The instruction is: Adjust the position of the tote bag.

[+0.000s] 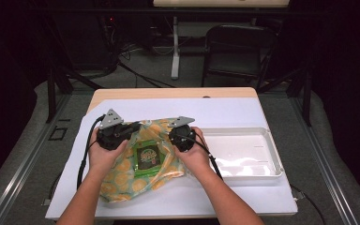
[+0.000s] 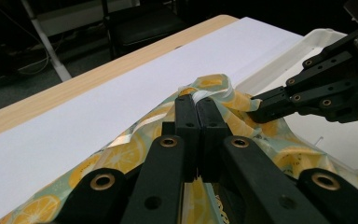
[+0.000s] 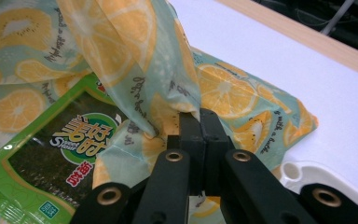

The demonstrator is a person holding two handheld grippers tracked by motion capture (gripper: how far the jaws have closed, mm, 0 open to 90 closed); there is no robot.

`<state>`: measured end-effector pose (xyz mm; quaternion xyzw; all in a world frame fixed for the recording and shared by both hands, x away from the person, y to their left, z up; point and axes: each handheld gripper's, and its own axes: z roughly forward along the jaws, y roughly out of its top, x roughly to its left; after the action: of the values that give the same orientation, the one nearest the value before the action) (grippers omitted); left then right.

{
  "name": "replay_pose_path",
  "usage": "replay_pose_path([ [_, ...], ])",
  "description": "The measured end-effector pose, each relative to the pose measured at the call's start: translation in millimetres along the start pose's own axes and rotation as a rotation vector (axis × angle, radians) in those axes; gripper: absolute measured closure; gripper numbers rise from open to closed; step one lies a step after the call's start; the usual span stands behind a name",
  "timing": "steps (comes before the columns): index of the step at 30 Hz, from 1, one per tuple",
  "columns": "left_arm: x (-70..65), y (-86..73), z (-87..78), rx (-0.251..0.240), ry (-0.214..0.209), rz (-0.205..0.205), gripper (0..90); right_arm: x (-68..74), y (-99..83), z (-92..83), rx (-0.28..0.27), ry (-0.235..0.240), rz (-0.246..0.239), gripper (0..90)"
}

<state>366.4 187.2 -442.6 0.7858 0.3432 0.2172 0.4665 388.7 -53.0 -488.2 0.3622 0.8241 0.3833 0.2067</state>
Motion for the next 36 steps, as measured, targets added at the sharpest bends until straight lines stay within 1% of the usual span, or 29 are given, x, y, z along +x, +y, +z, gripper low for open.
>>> replay_pose_path([
  [2, 0.2, -1.5, 2.2, 0.006, 0.000, 0.000, 89.3, -0.5, -0.9, 3.5, 0.021, 0.002, -0.006, 90.0],
  [4, 1.0, -3.4, 5.4, 0.013, 0.000, -0.004, 89.3, -0.2, -2.6, 6.7, 0.028, 0.001, -0.005, 90.0],
  [11, 5.5, -8.8, 11.7, 0.029, 0.005, -0.021, 89.2, -0.6, -9.3, 13.3, 0.038, 0.027, 0.016, 89.4],
  [13, 6.4, -9.8, 12.6, 0.032, 0.008, -0.023, 89.1, -0.6, -10.6, 13.4, 0.041, 0.036, 0.023, 87.4],
  [15, 7.1, -10.4, 13.0, 0.030, 0.010, -0.028, 89.1, -0.2, -11.5, 12.0, 0.031, 0.040, 0.029, 83.6],
  [16, 7.5, -10.5, 12.8, 0.031, 0.010, -0.029, 89.1, 0.2, -11.6, 9.5, 0.022, 0.050, 0.036, 81.4],
  [19, 8.2, -10.4, 12.0, 0.027, 0.014, -0.033, 89.1, 2.0, -9.6, -1.0, 0.001, 0.042, 0.026, 76.3],
  [20, 8.1, -10.3, 11.7, 0.026, 0.013, -0.034, 89.1, 2.8, -8.2, -5.7, -0.013, 0.041, 0.014, 74.6],
  [21, 7.8, -10.1, 11.5, 0.023, 0.011, -0.037, 89.1, 3.8, -7.1, -9.6, -0.023, 0.040, 0.010, 73.6],
  [23, 7.3, -9.7, 11.1, 0.021, 0.010, -0.033, 89.1, 6.4, -3.5, -19.7, -0.058, 0.036, 0.004, 71.5],
  [25, 6.1, -9.3, 11.1, 0.017, 0.005, -0.033, 89.0, 9.2, -0.1, -26.3, -0.087, 0.050, 0.003, 68.0],
  [26, 5.7, -9.1, 11.0, 0.017, 0.003, -0.033, 89.1, 11.3, 2.1, -29.1, -0.101, 0.054, -0.006, 65.4],
  [30, 3.7, -8.2, 10.5, 0.008, -0.007, -0.034, 89.1, 19.2, 8.1, -30.4, -0.144, 0.074, -0.029, 58.9],
  [33, 2.9, -7.5, 9.9, 0.001, -0.009, -0.032, 89.1, 23.6, 12.3, -26.6, -0.158, 0.076, -0.050, 53.6],
  [36, 2.8, -7.3, 9.5, -0.003, -0.013, -0.034, 89.1, 25.8, 16.5, -19.0, -0.159, 0.084, -0.048, 50.7],
])
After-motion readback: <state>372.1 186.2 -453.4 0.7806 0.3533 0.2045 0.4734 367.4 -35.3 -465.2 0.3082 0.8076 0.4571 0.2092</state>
